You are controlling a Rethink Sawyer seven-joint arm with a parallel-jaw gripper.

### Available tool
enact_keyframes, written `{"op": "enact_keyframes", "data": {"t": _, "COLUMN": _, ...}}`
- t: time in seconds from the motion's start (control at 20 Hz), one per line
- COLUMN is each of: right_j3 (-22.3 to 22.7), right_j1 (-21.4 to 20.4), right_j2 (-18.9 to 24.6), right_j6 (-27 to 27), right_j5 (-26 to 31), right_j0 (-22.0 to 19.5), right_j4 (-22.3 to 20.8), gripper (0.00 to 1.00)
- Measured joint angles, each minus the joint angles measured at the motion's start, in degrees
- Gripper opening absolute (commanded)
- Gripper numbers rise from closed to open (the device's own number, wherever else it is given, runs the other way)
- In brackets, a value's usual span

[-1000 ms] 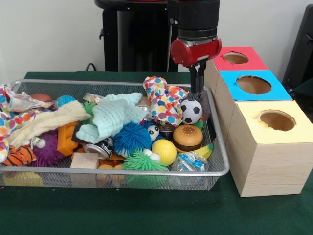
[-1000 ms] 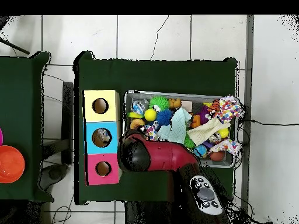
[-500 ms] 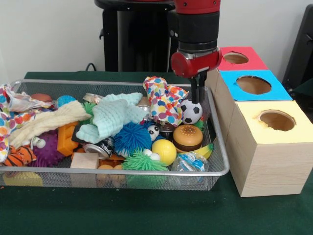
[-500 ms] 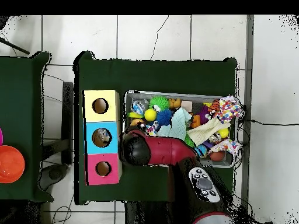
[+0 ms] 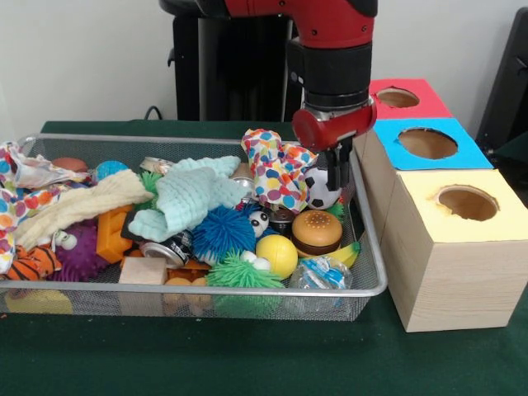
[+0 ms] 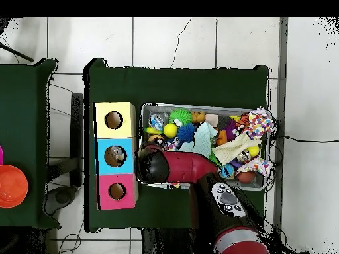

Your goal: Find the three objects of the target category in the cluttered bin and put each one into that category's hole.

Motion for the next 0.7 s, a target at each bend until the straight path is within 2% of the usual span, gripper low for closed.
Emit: {"op": "enact_keyframes", "data": {"t": 0.7, "right_j3": -2.2, "right_j1": 4.5, "right_j2": 0.7, "right_j6": 0.0, "right_j5": 0.0, "right_j0": -0.1, "right_j4": 0.0, "gripper": 0.00}}
